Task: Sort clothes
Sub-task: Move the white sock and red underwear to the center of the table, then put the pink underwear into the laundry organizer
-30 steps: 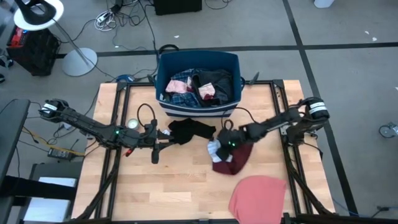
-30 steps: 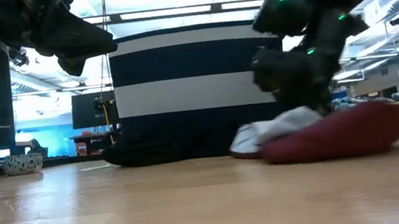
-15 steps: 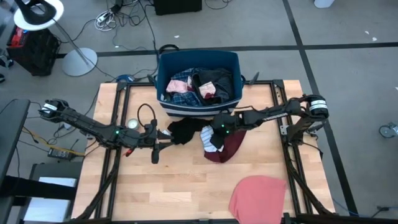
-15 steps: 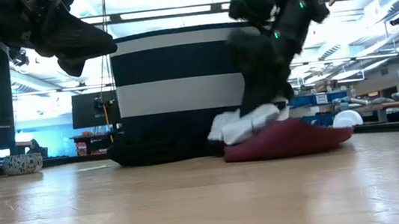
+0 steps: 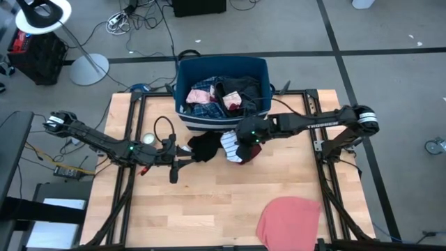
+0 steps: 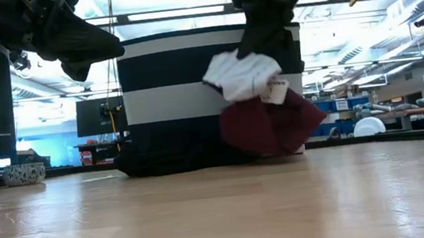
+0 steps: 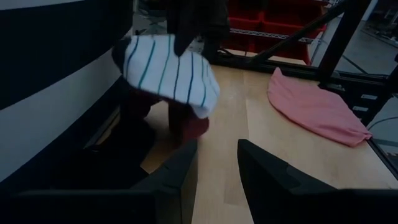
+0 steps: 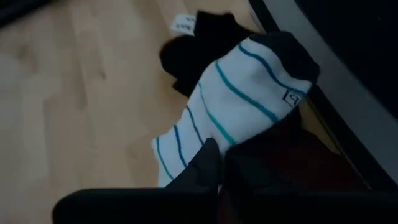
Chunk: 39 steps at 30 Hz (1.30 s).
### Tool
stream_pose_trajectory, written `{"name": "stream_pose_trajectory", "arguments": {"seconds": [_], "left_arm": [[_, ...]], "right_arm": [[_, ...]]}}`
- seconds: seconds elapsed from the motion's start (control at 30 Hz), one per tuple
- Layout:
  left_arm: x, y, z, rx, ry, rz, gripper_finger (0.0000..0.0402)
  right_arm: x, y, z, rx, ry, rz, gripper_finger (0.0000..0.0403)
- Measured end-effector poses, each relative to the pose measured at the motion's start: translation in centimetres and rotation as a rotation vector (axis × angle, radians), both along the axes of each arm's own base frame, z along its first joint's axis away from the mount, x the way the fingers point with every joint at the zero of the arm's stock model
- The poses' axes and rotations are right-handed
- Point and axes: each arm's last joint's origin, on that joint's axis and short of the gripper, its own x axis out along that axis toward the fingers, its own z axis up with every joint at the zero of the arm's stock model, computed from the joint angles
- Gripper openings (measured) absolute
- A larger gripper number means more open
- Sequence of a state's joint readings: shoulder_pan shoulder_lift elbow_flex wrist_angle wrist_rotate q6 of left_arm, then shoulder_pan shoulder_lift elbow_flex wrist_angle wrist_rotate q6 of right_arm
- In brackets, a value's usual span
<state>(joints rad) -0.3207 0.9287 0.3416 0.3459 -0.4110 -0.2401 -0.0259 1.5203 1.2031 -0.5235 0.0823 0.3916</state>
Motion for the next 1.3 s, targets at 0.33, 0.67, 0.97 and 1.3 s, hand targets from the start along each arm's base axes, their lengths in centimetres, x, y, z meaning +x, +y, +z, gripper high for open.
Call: {"name": "stream_pose_trajectory", "arguments": {"seconds": [0.33,0.67,0.97,1.3], "left_arm": [[0.0,0.0,0.0,0.000,-0.001,0.000,0.0120],[0.0,0.0,0.0,0.000,-0.001,0.000,0.0120],[0.0,0.0,0.0,0.000,0.000,0.000,0.0120],[0.0,0.0,0.0,0.000,0.000,0.000,0.0120]], "right_arm": [[-0.2,0.6,0.6,-0.006,-0.024,0.020,0.0065],[-1.1,0.9,0.2,0.075,0.070,0.017,0.0040],[-6.6,5.7,0.4,0.090,0.388,-0.153,0.0006],[-11.4,14.8,0.8,0.094,0.344,-0.139,0.0027]]}}
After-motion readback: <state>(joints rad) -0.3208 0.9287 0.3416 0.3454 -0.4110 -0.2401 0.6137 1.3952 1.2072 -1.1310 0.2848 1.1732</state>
